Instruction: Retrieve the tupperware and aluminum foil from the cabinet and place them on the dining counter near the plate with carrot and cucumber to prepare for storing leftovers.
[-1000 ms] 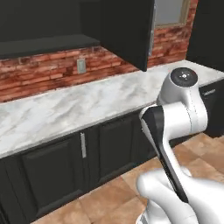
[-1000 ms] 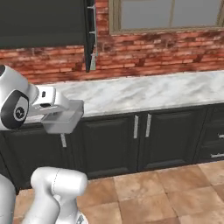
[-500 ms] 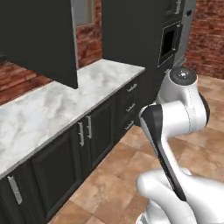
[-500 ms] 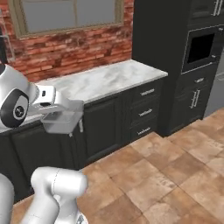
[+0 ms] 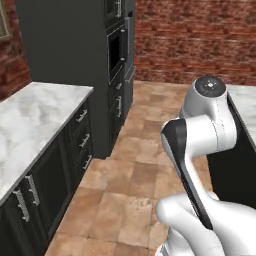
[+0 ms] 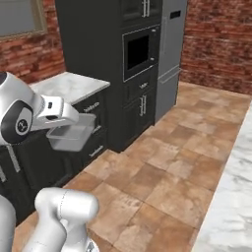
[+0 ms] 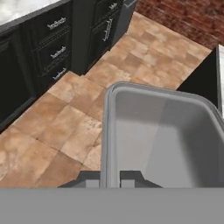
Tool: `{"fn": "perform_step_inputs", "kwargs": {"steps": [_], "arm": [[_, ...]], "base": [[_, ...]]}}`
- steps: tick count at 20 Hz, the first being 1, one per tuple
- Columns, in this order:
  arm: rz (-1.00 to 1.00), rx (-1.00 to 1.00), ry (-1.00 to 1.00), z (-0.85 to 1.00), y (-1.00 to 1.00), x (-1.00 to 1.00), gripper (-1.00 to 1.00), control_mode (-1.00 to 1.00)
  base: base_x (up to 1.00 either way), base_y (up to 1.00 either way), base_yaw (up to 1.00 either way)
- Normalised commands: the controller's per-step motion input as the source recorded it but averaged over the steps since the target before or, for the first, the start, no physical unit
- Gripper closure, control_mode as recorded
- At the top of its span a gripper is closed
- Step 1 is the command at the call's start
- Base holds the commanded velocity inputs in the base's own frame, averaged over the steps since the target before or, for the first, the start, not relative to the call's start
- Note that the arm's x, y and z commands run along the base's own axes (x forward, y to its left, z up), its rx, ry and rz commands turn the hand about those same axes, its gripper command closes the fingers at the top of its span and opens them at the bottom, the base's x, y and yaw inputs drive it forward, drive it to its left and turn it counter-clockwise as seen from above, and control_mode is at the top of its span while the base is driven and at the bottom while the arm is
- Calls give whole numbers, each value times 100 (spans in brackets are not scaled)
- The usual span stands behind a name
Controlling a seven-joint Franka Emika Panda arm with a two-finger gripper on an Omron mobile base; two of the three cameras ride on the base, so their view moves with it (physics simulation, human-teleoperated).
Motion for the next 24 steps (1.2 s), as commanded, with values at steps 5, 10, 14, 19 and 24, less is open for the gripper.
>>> {"fn": "perform_step_inputs", "kwargs": {"steps": [5,10,14,19,24], "arm": [[0,0,0,0,0,0,100,100],[0,0,0,0,0,0,100,100],[0,0,0,0,0,0,100,100],[0,0,0,0,0,0,100,100],[0,0,0,0,0,0,100,100]], "base": [[100,0,-41],[100,0,-35],[100,0,-36],[100,3,-38],[100,29,-33]]}}
